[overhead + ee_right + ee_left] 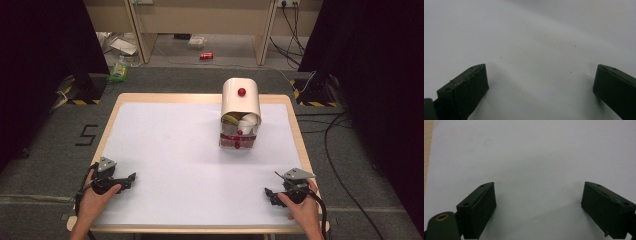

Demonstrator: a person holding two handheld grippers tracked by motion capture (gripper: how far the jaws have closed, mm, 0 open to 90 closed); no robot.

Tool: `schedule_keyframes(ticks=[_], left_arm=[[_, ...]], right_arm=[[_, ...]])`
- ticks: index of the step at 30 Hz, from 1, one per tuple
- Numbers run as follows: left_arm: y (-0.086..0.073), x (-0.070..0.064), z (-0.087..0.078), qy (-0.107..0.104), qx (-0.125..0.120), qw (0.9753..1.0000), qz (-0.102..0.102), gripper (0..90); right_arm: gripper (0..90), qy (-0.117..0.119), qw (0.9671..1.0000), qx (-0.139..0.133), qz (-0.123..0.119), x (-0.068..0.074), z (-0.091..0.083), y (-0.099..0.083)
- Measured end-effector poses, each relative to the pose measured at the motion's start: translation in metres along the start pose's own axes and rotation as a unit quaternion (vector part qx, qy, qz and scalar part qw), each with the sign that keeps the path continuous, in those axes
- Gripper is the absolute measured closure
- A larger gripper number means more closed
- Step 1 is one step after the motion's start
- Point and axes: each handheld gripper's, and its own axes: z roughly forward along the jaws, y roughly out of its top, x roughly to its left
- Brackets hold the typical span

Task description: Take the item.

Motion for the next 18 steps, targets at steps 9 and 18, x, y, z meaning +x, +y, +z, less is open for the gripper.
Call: schedule_keyframes(ticks=[9, 18], left_arm=[[0.0, 0.0, 0.0, -0.001, 0.0, 1.0, -0.001, 11.6], [0.0, 0.0, 0.0, 0.0, 0.0, 1.0, 0.0, 11.6]], right_arm=[[27.2, 0.013, 0.9995, -0.025, -0.015, 0.002, -0.004, 0.002], [18.2, 0.004, 0.9982, -0.051, -0.032, 0.014, -0.005, 0.015]])
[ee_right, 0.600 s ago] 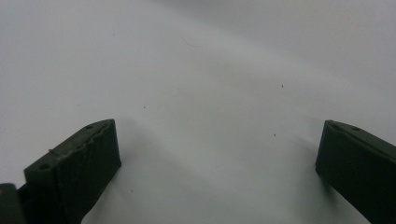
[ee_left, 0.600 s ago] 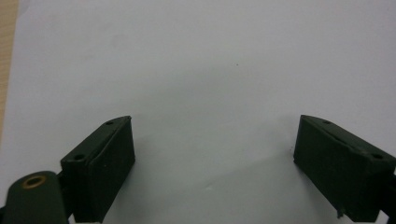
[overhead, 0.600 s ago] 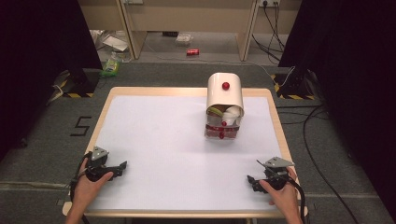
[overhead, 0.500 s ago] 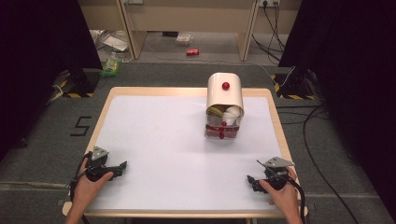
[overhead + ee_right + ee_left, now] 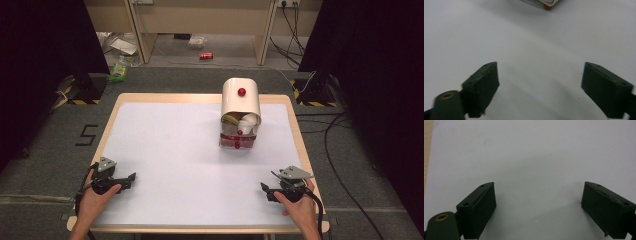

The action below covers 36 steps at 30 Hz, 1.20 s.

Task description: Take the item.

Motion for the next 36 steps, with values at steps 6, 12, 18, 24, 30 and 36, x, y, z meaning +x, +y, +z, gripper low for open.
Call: schedule_keyframes(ticks=[6, 12, 18, 24, 30, 36], left_arm=[[0.0, 0.0, 0.0, 0.001, 0.0, 1.0, 0.001, 11.7], [0.0, 0.0, 0.0, 0.001, 0.0, 1.0, 0.002, 11.8], [0.0, 0.0, 0.0, 0.001, 0.0, 1.0, 0.002, 11.8], [0.0, 0.0, 0.0, 0.001, 0.001, 1.0, 0.001, 11.7], [0.0, 0.0, 0.0, 0.001, 0.0, 1.0, 0.001, 11.7], [0.0, 0.0, 0.0, 0.001, 0.001, 1.0, 0.001, 11.6]], right_arm=[[15.5, 0.004, 0.9998, -0.011, -0.016, 0.003, 0.0, 0.011], [15.6, 0.009, 0.9992, -0.032, -0.021, 0.003, -0.011, 0.023], [15.7, 0.005, 0.9986, -0.044, -0.029, 0.0, -0.015, 0.036], [16.3, 0.002, 0.9979, -0.052, -0.039, 0.001, -0.021, 0.054], [16.5, 0.005, 0.9974, -0.056, -0.046, 0.006, -0.02, 0.068], [16.8, 0.013, 0.9968, -0.053, -0.059, 0.015, -0.019, 0.077]])
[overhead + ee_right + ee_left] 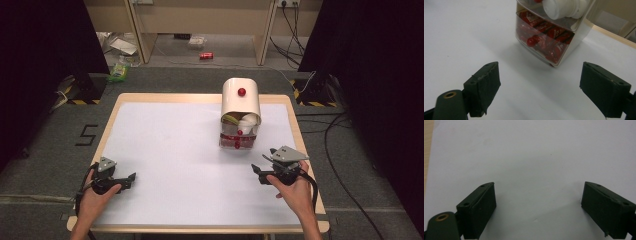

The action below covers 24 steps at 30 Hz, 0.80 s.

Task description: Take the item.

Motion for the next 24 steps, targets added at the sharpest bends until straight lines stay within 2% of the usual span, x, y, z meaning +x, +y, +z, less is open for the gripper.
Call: schedule_keyframes(ticks=[7, 13, 21, 24], left_arm=[[0.0, 0.0, 0.0, 0.0, -0.001, 1.0, 0.0, 11.7], [0.0, 0.0, 0.0, 0.0, -0.001, 1.0, 0.0, 11.7], [0.0, 0.0, 0.0, 0.0, -0.002, 1.0, -0.001, 11.7], [0.0, 0.0, 0.0, 0.0, -0.001, 1.0, -0.001, 11.7]], right_arm=[[15.7, 0.002, 0.9999, -0.011, -0.006, 0.002, 0.0, 0.009], [15.7, 0.005, 0.9995, -0.025, -0.021, 0.006, 0.007, 0.025], [15.9, 0.005, 0.999, -0.038, -0.022, 0.006, 0.012, 0.038], [15.9, 0.005, 0.9986, -0.043, -0.029, 0.007, 0.013, 0.046]])
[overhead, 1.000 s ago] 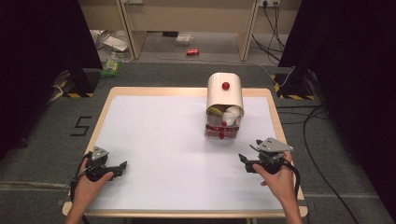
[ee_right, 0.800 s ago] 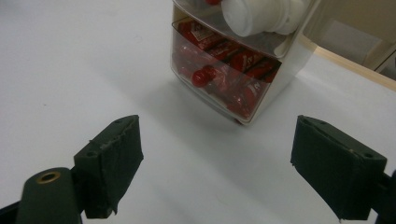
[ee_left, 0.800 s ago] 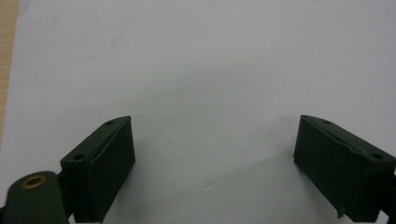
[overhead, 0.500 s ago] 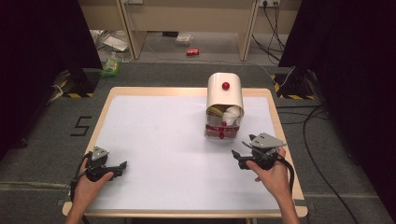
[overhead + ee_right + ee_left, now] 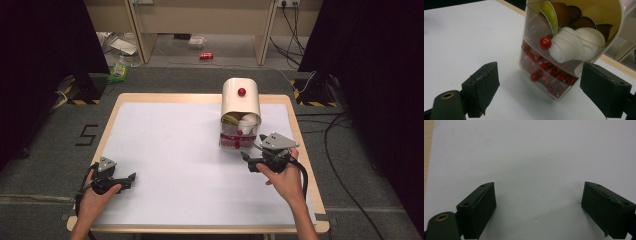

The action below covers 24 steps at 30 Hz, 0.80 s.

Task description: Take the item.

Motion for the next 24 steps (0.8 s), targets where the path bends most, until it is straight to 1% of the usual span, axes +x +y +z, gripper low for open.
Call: schedule_keyframes(ticks=[4, 6, 9, 12, 14, 16, 17, 20, 23, 24], left_arm=[[0.0, 0.0, 0.0, 0.0, 0.0, 1.0, 0.0, 11.7], [0.0, 0.0, 0.0, 0.0, 0.0, 1.0, 0.0, 11.6], [0.0, 0.0, 0.0, 0.0, 0.0, 1.0, 0.0, 11.7], [0.0, 0.0, 0.0, 0.001, -0.001, 1.0, 0.001, 11.8], [0.0, 0.0, 0.0, 0.0, -0.001, 1.0, 0.0, 11.8], [0.0, 0.0, 0.0, 0.0, -0.001, 1.0, 0.001, 11.8], [0.0, 0.0, 0.0, 0.001, -0.001, 1.0, 0.001, 11.8], [0.0, 0.0, 0.0, 0.0, -0.001, 1.0, 0.001, 11.8], [0.0, 0.0, 0.0, 0.0, -0.001, 1.0, 0.001, 11.8], [0.0, 0.0, 0.0, 0.0, -0.001, 1.0, 0.001, 11.9]], right_arm=[[15.9, 0.0, 1.0, -0.004, -0.004, 0.0, 0.003, 0.007], [15.9, -0.003, 0.9999, -0.01, -0.008, -0.002, 0.008, 0.013], [16.1, -0.006, 0.9999, -0.013, -0.006, -0.004, 0.012, 0.018], [16.1, -0.008, 0.9998, -0.016, -0.011, -0.005, 0.017, 0.024], [16.1, -0.01, 0.9996, -0.018, -0.018, -0.006, 0.021, 0.029], [16.1, -0.011, 0.9995, -0.018, -0.022, -0.006, 0.023, 0.03], [16.1, -0.011, 0.9995, -0.016, -0.025, -0.007, 0.028, 0.034], [16.2, -0.011, 0.9995, -0.008, -0.027, -0.009, 0.036, 0.036], [16.3, -0.008, 0.9996, -0.001, -0.027, -0.01, 0.04, 0.037], [16.5, -0.006, 0.9995, 0.008, -0.031, -0.01, 0.044, 0.036]])
